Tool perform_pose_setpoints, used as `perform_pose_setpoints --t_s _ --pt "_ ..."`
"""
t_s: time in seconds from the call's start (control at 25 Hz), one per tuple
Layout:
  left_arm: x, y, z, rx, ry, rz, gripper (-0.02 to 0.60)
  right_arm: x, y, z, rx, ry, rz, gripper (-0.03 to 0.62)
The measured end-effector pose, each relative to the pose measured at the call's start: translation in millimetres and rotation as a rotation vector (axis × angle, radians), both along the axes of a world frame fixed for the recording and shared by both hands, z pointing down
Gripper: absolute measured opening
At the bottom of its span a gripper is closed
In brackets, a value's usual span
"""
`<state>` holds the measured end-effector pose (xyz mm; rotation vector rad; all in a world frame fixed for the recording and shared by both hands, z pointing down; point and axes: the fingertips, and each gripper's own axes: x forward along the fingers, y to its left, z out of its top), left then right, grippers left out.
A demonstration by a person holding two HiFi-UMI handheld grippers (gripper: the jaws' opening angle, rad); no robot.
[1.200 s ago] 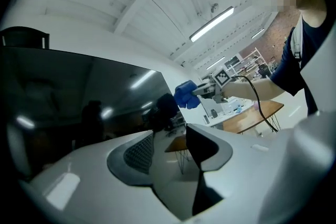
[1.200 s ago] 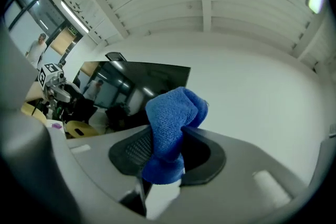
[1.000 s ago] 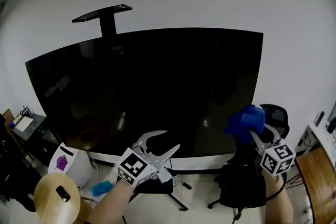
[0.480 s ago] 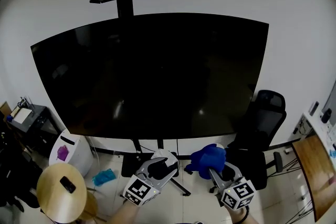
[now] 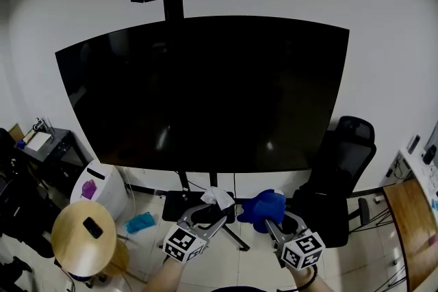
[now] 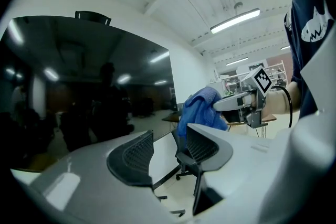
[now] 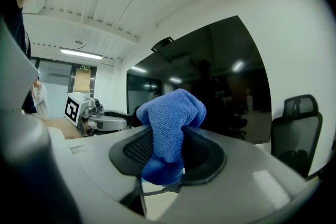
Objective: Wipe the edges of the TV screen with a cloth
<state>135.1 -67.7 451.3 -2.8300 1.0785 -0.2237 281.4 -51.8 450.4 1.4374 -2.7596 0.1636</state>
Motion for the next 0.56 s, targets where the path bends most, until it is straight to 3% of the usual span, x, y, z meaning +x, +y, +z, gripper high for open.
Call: perform_pose_setpoints --t_s 0.56 --pt "80.0 58.5 -0.8 -0.023 0.005 -0.014 0.184 81.5 46.1 -0.2 -0.027 -0.089 -0.006 0.144"
